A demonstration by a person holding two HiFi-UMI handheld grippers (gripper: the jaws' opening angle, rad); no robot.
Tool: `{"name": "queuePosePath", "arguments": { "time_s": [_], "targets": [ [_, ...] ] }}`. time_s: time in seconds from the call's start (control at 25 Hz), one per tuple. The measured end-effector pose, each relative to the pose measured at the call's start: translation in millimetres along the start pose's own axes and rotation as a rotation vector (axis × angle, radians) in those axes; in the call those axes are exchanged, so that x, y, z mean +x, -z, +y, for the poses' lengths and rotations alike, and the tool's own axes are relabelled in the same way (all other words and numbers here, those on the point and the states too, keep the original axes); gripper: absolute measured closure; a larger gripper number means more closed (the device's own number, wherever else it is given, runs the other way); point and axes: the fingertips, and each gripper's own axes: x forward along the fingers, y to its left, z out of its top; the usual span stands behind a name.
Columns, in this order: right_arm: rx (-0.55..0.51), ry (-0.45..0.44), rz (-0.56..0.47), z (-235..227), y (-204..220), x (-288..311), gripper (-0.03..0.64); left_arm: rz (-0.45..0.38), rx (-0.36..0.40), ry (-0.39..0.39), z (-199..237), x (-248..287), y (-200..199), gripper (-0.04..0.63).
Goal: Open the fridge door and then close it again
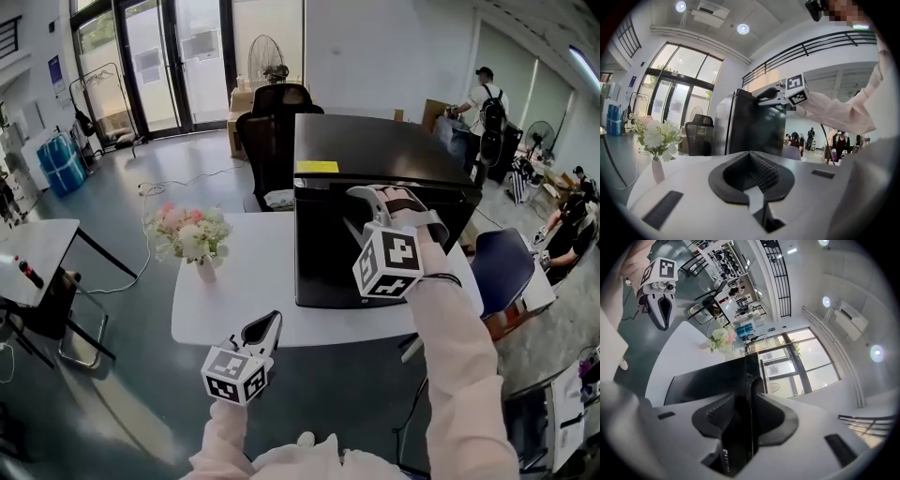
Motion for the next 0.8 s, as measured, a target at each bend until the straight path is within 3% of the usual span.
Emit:
{"name": "queuePosePath", "arguments": {
  "time_s": [0.36,0.68,0.8],
  "targets": [
    [0.264,0.085,-0.098,-6,2,-47,0.462,-0.011,0.034,0.000,-16,-8,-6,0.584],
    [0.543,0.063,-0.160,44,15,-84,0.465,-0.022,0.062,0.002,-31,-10,-9,0.584],
    [0.695,0.053,-0.166,66,25,-95,0.477,-0.028,0.064,0.004,-38,-12,-11,0.584]
  ]
}}
